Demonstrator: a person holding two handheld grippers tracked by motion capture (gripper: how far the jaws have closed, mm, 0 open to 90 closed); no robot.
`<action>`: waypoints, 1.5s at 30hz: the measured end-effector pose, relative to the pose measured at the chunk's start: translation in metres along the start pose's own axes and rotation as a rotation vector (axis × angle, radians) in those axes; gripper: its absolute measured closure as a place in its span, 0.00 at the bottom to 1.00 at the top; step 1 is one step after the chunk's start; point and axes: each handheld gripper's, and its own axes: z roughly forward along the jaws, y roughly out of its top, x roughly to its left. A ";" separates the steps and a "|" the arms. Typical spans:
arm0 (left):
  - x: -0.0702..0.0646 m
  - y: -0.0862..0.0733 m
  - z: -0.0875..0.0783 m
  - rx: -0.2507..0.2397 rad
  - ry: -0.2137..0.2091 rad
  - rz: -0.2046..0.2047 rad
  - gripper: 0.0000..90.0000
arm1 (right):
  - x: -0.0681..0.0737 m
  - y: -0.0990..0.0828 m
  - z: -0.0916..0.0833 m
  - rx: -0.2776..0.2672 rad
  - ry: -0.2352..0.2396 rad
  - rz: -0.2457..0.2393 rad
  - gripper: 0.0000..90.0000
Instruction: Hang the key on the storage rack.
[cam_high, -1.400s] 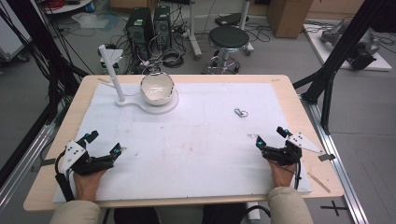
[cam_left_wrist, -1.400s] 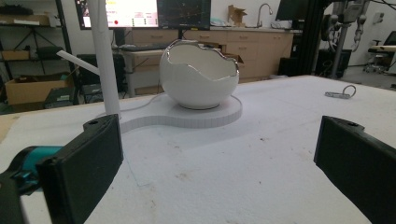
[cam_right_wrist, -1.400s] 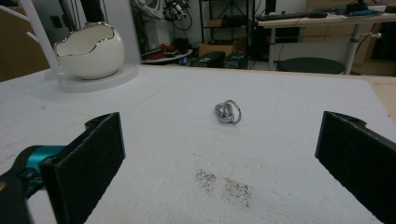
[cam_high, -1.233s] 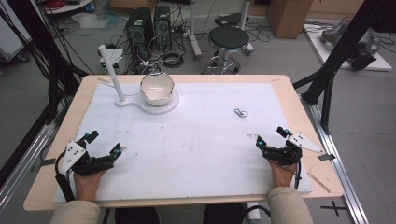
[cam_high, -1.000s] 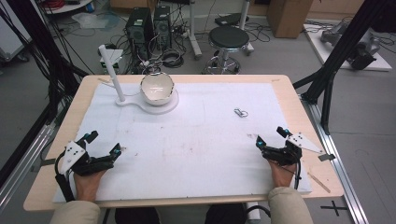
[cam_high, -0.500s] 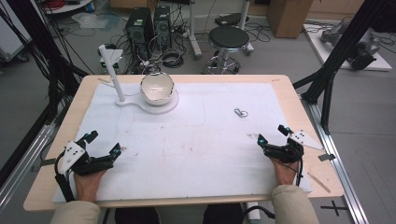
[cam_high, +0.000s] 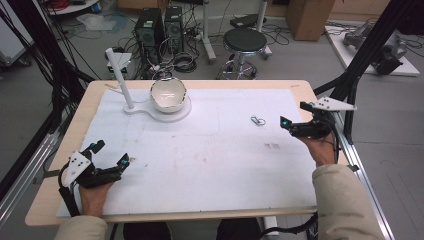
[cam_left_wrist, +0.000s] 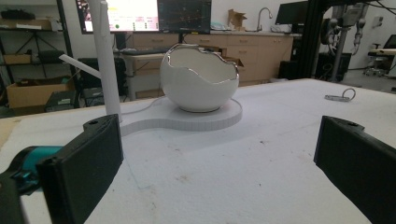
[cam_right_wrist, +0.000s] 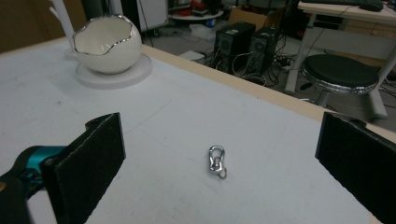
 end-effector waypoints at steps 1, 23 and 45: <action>0.000 0.000 0.000 -0.001 0.000 0.000 0.02 | -0.002 0.006 0.003 0.020 0.011 -0.022 0.01; -0.001 0.000 0.000 -0.002 0.002 0.003 0.02 | -0.037 0.027 0.106 0.479 0.155 -0.123 0.01; -0.001 0.000 0.000 -0.002 0.001 0.012 0.02 | -0.036 -0.004 0.151 0.682 0.238 -0.110 0.09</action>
